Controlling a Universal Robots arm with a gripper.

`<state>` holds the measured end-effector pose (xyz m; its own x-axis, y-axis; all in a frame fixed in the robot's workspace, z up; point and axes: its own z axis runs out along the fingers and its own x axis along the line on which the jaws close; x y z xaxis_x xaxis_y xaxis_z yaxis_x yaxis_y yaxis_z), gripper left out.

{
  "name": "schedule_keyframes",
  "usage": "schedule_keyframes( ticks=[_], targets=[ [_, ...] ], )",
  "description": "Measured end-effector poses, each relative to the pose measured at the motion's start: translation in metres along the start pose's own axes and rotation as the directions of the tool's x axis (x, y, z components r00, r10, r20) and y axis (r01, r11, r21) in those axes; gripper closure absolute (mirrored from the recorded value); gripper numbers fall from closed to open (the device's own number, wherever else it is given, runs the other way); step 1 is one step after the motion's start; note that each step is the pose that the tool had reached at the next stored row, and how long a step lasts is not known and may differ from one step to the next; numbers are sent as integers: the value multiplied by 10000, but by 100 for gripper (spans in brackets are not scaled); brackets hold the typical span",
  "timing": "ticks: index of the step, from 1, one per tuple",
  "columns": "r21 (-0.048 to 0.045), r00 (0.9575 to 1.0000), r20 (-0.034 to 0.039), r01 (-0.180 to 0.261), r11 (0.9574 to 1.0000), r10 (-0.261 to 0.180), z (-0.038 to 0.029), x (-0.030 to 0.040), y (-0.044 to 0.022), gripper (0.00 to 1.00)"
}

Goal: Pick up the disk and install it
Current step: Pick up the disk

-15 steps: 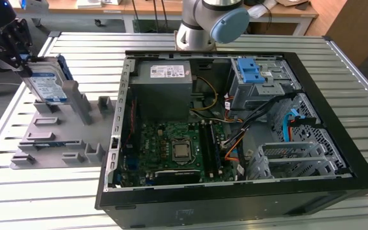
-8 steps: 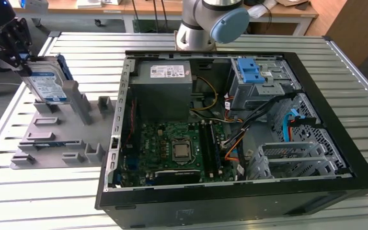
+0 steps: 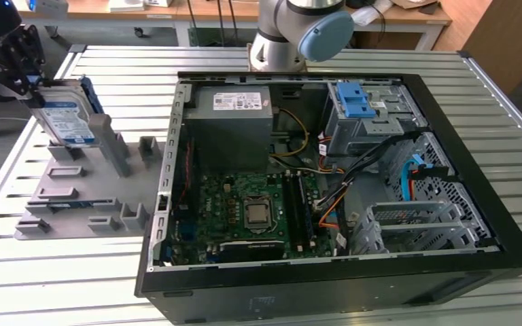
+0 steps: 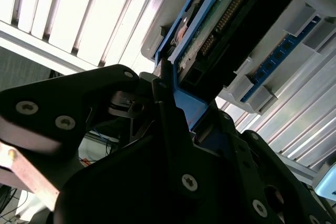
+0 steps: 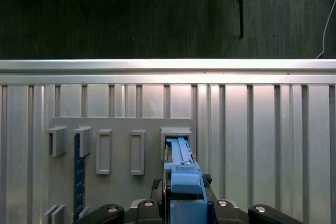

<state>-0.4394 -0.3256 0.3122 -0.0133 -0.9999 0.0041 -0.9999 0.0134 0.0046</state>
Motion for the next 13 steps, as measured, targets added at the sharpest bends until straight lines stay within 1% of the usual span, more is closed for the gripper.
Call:
schedule_keyframes(
  ticks=[4, 13],
  targets=[
    [-1, 10000, 0, 0, 10000, 0, -10, 0, 0, 64],
    [0, 10000, 0, 0, 10000, 0, -63, 0, 1, 64]
  ],
)
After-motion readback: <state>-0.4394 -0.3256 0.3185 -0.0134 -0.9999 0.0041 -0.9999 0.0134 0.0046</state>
